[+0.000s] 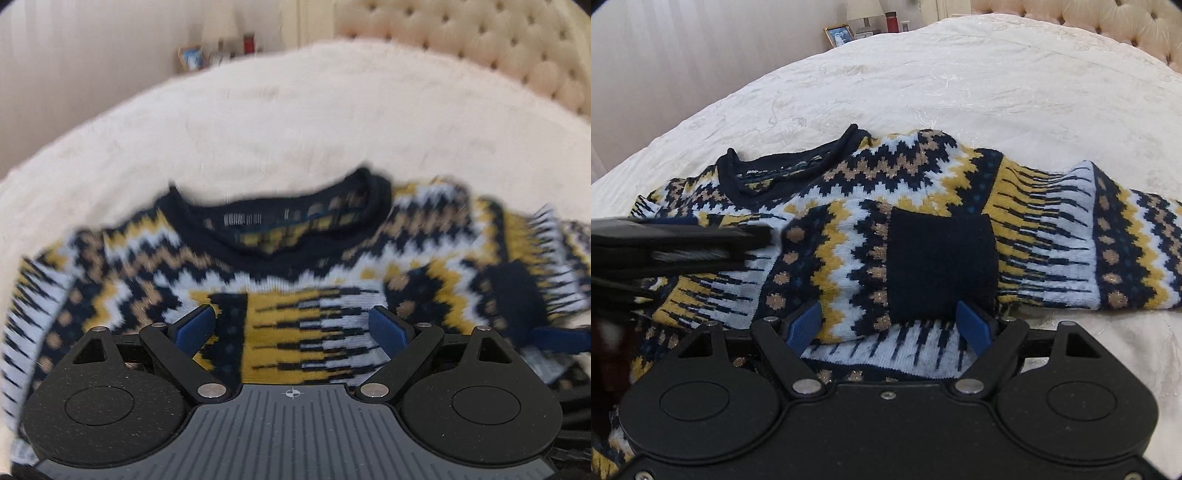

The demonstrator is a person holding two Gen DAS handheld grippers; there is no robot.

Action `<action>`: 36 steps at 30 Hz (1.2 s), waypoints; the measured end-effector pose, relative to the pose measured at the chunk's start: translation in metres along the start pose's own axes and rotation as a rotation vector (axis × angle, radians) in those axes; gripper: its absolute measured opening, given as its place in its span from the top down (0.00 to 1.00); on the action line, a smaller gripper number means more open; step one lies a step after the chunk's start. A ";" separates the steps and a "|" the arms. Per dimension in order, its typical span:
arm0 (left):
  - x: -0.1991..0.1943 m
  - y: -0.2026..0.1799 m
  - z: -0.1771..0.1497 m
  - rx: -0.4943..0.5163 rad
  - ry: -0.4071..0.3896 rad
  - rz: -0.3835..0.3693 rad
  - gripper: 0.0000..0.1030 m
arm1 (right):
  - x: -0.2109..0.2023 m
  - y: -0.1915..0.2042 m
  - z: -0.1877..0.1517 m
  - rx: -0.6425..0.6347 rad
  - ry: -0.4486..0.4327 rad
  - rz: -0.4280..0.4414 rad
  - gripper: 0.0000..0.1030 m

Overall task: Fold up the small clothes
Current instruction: 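Grasp the other sleeve's navy cuff with the right tool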

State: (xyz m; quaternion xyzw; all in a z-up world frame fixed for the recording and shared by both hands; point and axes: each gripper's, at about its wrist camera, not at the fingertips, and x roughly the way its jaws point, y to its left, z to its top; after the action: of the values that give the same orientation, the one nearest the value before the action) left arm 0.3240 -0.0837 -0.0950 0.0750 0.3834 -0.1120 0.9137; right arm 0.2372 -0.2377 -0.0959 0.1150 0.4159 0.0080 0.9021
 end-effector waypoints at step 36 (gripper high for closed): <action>0.006 0.002 -0.022 -0.026 -0.092 -0.012 0.03 | -0.083 -0.260 -0.053 1.151 -0.441 -0.240 0.38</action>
State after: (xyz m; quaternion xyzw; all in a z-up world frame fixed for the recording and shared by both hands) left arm 0.3133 -0.0777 -0.1142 0.0556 0.3428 -0.1158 0.9306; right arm 0.1221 -0.4895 -0.1223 0.5337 0.1678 -0.3423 0.7549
